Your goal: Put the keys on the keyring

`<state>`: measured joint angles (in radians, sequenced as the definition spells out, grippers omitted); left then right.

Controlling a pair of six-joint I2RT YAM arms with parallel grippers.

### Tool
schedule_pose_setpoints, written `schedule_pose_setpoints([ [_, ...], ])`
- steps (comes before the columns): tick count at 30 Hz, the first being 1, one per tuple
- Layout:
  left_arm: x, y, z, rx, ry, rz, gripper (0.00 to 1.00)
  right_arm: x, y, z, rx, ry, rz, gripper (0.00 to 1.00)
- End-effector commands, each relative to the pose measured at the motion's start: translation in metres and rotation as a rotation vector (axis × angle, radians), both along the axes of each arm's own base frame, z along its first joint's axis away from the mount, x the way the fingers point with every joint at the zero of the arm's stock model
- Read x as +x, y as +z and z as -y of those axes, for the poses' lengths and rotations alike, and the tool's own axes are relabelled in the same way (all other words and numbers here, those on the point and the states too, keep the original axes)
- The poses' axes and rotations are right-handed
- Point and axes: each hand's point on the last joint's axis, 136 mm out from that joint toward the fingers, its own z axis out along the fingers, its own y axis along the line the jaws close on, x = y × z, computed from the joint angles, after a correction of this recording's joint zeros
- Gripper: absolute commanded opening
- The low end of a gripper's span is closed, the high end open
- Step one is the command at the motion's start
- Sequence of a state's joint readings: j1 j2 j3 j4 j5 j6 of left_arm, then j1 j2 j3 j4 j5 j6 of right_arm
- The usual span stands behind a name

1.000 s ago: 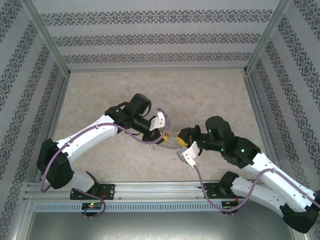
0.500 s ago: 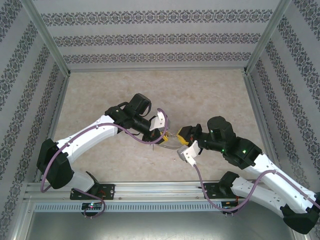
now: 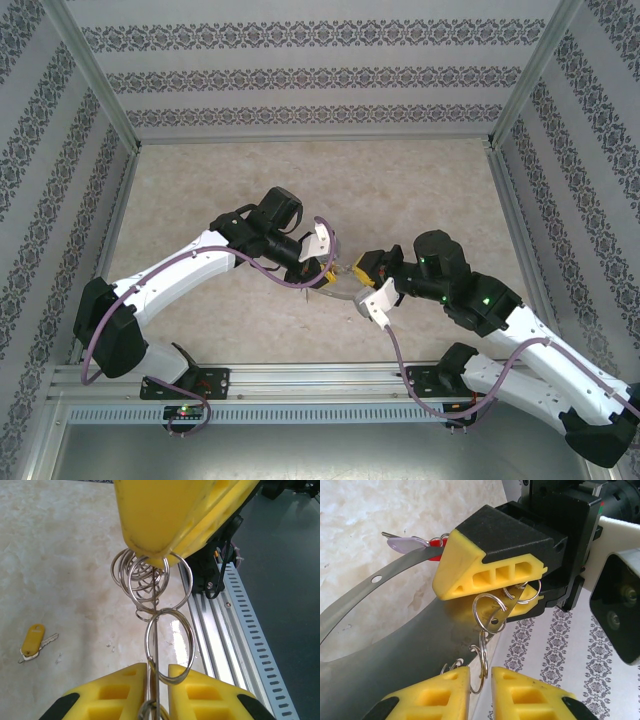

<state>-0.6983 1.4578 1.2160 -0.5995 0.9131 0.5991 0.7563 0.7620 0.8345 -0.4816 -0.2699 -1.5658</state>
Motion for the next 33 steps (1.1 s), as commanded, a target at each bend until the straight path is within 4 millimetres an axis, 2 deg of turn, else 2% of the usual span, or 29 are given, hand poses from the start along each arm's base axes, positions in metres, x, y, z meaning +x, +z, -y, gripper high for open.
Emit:
schedule_pose_setpoints([
  [1,-0.011,0.020,-0.001,-0.074,-0.054,0.024,0.00,0.002,-0.009,0.004,-0.011,-0.030,-0.045,0.17],
  [12,-0.011,0.027,-0.002,-0.105,-0.054,0.077,0.00,0.001,-0.014,0.006,0.011,-0.045,-0.111,0.18],
  [25,-0.012,0.030,0.000,-0.116,-0.065,0.080,0.00,-0.005,-0.006,0.000,0.033,-0.005,-0.129,0.17],
  [29,-0.012,0.029,0.000,-0.113,-0.065,0.076,0.00,-0.008,-0.008,0.002,0.033,-0.001,-0.141,0.22],
  [33,-0.013,0.025,-0.001,-0.105,-0.064,0.063,0.00,-0.012,-0.008,0.006,0.039,-0.006,-0.140,0.23],
])
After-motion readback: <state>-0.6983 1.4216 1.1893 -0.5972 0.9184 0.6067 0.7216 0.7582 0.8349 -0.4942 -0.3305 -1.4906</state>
